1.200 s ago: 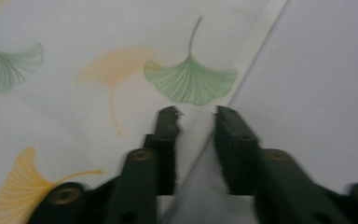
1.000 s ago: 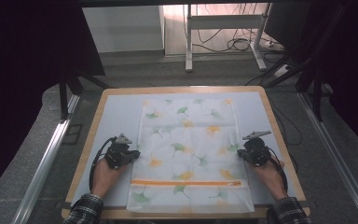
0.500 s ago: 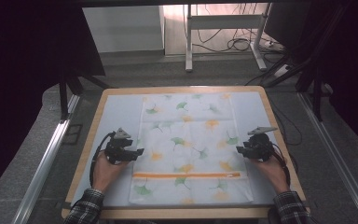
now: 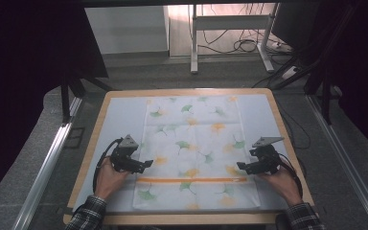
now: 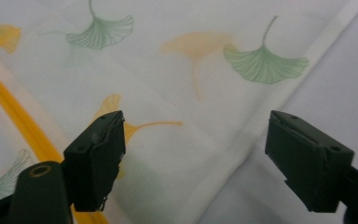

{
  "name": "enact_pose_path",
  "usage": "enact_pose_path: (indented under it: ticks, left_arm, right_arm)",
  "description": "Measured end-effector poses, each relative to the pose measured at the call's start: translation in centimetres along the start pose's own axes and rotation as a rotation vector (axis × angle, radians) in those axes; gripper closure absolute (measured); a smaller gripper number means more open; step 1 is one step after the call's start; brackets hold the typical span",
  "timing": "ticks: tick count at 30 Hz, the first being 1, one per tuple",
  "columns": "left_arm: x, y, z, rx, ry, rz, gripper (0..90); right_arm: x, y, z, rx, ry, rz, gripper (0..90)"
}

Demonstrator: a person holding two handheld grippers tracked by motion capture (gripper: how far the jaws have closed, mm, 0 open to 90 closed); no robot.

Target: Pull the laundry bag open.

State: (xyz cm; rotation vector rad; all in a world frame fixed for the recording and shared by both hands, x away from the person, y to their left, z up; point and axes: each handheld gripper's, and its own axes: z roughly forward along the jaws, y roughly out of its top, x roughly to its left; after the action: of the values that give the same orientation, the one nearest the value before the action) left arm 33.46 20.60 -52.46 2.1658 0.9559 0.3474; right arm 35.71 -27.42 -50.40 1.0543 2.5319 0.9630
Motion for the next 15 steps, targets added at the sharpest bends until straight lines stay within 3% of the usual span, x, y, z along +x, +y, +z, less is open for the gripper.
enact_pose_path:
  ticks: [4, 6, 9, 12, 15]
  left_arm:
    - [0.1, -0.1, 0.0, -0.035, 0.0, -0.006, 2.0]
    - [0.2, 0.0, -0.3, -0.085, -0.006, -0.028, 0.6]
    - [0.2, 0.1, -0.4, -0.115, -0.007, -0.033, 0.0]
    - [-0.1, 0.5, -0.1, -0.104, -0.02, -0.028, 0.0]
    - [-0.7, 0.9, 0.5, -0.062, -0.04, -0.015, 0.8]
  right_arm:
    - [0.4, -0.3, -0.2, 0.001, 0.013, -0.014, 15.3]
    - [0.7, -0.7, -0.6, 0.007, 0.03, -0.028, 12.0]
    - [1.0, -1.2, -0.8, 0.01, 0.042, -0.048, 9.7]
    - [1.1, -1.6, -1.0, 0.014, 0.05, -0.072, 7.1]
    - [1.3, -2.1, -1.2, 0.023, 0.054, -0.092, 5.6]
